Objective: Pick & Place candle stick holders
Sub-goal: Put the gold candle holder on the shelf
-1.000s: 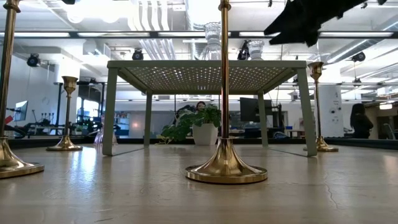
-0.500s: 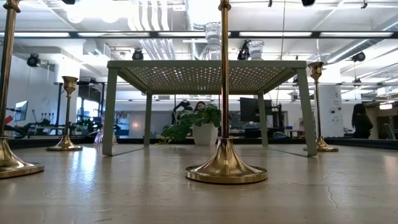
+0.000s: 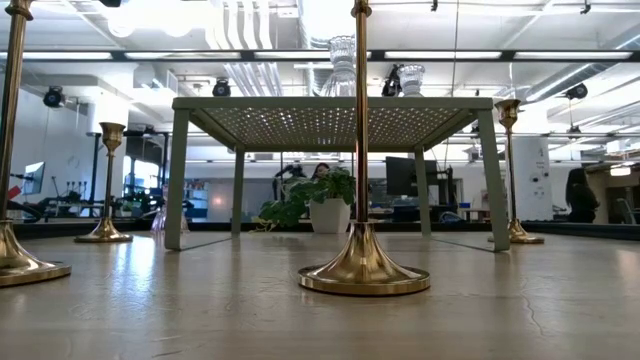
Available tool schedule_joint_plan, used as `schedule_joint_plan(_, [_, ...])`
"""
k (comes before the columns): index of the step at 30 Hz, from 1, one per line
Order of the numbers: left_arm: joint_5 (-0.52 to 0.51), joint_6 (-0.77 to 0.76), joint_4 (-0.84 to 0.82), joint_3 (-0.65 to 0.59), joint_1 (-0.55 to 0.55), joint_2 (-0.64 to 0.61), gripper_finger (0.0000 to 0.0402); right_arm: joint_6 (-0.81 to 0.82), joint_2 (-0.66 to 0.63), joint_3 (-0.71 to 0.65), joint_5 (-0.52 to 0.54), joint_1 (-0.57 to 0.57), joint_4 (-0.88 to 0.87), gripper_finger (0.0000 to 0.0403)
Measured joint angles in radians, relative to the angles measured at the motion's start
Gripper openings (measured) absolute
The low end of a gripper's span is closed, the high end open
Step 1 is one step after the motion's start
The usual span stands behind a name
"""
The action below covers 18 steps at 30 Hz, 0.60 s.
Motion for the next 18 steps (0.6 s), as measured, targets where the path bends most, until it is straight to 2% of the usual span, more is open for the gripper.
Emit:
schedule_joint_plan(4, [0.0,0.0,0.0,0.0,0.0,0.0,0.0045,0.077,-0.001,-0.02,0.134,0.098,-0.078,0.0148])
schedule_joint_plan(10, [0.0,0.0,0.0,0.0,0.0,0.0,0.0045,0.26,-0.012,-0.021,0.414,0.225,-0.302,0.0123])
schedule_joint_plan(13, [0.0,0.0,0.0,0.0,0.0,0.0,0.0045,0.354,-0.025,-0.021,0.493,0.277,-0.37,0.0116])
schedule_joint_plan(18, [0.0,0.0,0.0,0.0,0.0,0.0,0.0045,0.533,-0.027,-0.021,0.564,0.349,-0.479,0.0114])
